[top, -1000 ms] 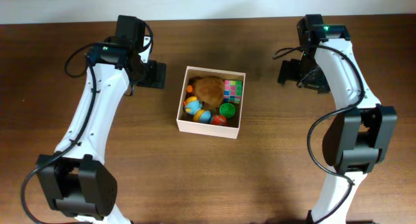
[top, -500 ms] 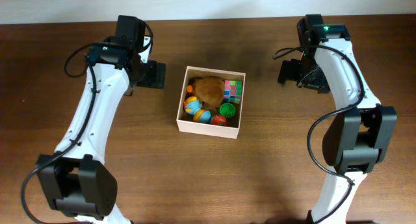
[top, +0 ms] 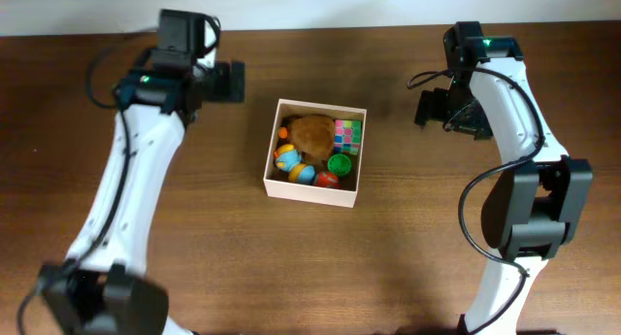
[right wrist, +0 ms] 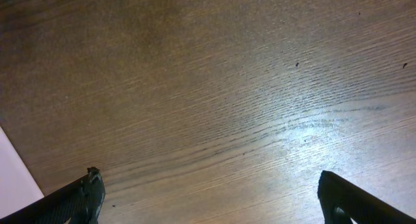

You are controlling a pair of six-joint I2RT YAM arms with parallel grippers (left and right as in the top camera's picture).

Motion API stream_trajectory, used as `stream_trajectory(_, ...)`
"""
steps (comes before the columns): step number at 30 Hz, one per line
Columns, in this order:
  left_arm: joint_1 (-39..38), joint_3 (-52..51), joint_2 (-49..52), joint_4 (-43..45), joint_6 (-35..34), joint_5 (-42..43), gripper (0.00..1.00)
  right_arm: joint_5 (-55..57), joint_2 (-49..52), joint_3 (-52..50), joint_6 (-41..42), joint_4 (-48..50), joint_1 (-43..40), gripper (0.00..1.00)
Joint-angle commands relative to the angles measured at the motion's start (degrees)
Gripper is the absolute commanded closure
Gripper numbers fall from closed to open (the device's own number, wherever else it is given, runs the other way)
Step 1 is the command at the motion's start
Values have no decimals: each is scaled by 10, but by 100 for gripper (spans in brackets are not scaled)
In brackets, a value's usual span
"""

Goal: Pack container

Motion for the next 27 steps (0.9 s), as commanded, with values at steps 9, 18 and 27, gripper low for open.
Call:
stream_trajectory(9,8,-125,-201,216,7,4,1,-1,-13,0,-5,0,-4,1)
stream_trajectory(18,29,-386,-398,438,7,37,1,-1,-13,0,-5,0,-4,1)
stream_trajectory(27,52,-584,-562,537,7,47,1,-1,-13,0,-5,0,-4,1)
